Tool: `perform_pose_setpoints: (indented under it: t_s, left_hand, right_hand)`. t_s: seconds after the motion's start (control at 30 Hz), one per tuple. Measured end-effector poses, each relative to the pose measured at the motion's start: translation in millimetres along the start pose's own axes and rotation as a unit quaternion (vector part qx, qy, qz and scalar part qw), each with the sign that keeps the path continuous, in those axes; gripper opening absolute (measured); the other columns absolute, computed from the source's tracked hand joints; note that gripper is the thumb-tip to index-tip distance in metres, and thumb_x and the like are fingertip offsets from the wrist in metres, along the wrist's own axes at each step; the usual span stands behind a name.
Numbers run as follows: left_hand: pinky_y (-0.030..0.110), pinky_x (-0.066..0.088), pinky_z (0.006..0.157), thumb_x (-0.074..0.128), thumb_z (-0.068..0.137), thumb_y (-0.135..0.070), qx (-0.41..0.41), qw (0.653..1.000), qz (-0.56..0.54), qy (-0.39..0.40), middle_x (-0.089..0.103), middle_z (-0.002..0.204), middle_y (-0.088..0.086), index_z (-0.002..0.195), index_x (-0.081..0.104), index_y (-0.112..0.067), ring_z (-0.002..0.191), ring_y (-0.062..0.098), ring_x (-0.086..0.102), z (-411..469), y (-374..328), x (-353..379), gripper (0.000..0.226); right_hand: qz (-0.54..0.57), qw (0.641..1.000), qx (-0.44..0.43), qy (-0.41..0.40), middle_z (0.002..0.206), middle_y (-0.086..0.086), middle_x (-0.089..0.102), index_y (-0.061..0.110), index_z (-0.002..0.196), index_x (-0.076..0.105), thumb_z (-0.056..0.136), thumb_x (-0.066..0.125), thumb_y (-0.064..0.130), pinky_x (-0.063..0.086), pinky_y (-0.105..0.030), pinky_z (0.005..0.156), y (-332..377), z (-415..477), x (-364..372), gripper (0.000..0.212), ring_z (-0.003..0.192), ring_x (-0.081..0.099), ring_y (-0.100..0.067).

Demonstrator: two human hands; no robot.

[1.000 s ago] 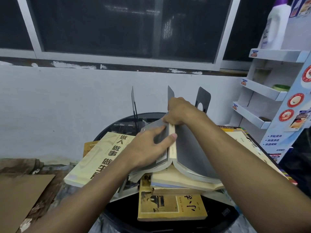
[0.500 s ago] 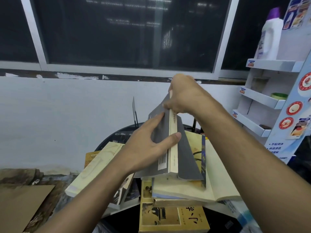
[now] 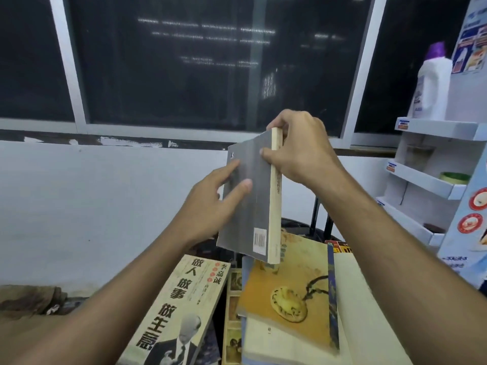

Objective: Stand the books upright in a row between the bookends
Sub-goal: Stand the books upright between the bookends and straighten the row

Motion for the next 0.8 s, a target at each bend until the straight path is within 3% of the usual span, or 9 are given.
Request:
perform_pose_setpoints:
  t_s: [0.17, 0.33, 0.5, 0.57, 0.67, 0.73, 0.8]
  left_hand:
    - [0.045, 0.038, 0.118, 0.061, 0.099, -0.032, -0.046, 0.993, 0.109, -0.020, 0.043, 0.157, -0.007, 0.153, 0.043, -0.029, 0.144, 0.015, 0.041, 39.4, 52.8, -12.8, 0.057]
    - [0.042, 0.036, 0.119, 0.064, 0.098, -0.029, -0.080, 0.977, 0.192, 0.040, 0.040, 0.160, 0.000, 0.157, 0.034, -0.022, 0.145, 0.023, 0.042, 58.6, 87.3, -7.0, 0.066]
    - [0.041, 0.048, 0.108, 0.061, 0.098, -0.025, -0.101, 0.974, 0.180, 0.091, 0.050, 0.153, 0.002, 0.158, 0.032, -0.024, 0.112, 0.021, 0.068, 64.6, 111.8, 5.4, 0.066]
    - [0.039, 0.049, 0.106, 0.056, 0.100, -0.021, -0.093, 0.975, 0.181, 0.095, 0.053, 0.150, 0.002, 0.158, 0.032, -0.023, 0.090, 0.013, 0.072, 65.3, 114.9, 9.0, 0.063]
    - [0.039, 0.053, 0.099, 0.053, 0.100, -0.018, -0.083, 0.976, 0.183, 0.085, 0.054, 0.150, 0.003, 0.159, 0.030, -0.021, 0.080, 0.012, 0.072, 67.4, 117.7, 10.5, 0.063]
    - [0.041, 0.056, 0.095, 0.053, 0.100, -0.017, -0.076, 0.977, 0.182, 0.083, 0.054, 0.150, 0.003, 0.159, 0.029, -0.020, 0.078, 0.017, 0.073, 67.7, 119.0, 10.7, 0.064]
    - [0.040, 0.056, 0.096, 0.056, 0.100, -0.017, -0.072, 0.978, 0.177, 0.082, 0.054, 0.149, 0.003, 0.159, 0.028, -0.020, 0.081, 0.015, 0.074, 66.7, 119.2, 10.3, 0.065]
  right_hand:
    - [0.015, 0.999, -0.023, -0.047, 0.103, 0.003, 0.056, 0.019, 0.107, 0.059, 0.083, 0.081, 0.018, 0.047, -0.016, 0.068, -15.1, 9.8, 29.2, 0.033, 0.091, 0.053, -0.012]
    - [0.024, 0.998, -0.012, -0.053, 0.107, 0.006, 0.049, 0.020, 0.110, 0.055, 0.086, 0.078, 0.015, 0.033, 0.001, 0.064, -33.9, 11.2, 68.6, 0.033, 0.092, 0.045, -0.007]
    - [0.039, 0.998, -0.002, -0.044, 0.110, 0.003, 0.049, 0.017, 0.109, 0.053, 0.089, 0.073, 0.011, 0.034, 0.001, 0.069, -50.5, 7.1, 104.3, 0.029, 0.091, 0.046, -0.009]
    - [0.041, 0.998, 0.005, -0.038, 0.111, 0.002, 0.049, 0.017, 0.111, 0.053, 0.090, 0.072, 0.011, 0.038, -0.007, 0.069, -55.8, 5.5, 117.8, 0.028, 0.091, 0.048, -0.009]
    - [0.033, 0.999, 0.007, -0.029, 0.114, 0.002, 0.050, 0.018, 0.112, 0.053, 0.091, 0.070, 0.013, 0.048, -0.025, 0.075, -61.1, 1.9, 138.2, 0.027, 0.092, 0.051, -0.011]
    - [0.030, 0.999, 0.012, -0.022, 0.114, 0.004, 0.049, 0.019, 0.112, 0.052, 0.092, 0.069, 0.014, 0.046, -0.018, 0.070, -63.3, -0.6, 148.0, 0.026, 0.090, 0.050, -0.009]
    - [0.005, 1.000, 0.023, -0.013, 0.113, 0.007, 0.047, 0.019, 0.113, 0.050, 0.094, 0.067, 0.015, 0.034, -0.010, 0.057, -65.3, -3.4, 155.9, 0.025, 0.086, 0.046, -0.007]
Point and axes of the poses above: each hand's wrist, its own z-axis towards the middle knuckle, its own x-axis out of the palm, y = z × x, the point moved 6 cm from there along z, towards the middle knuckle
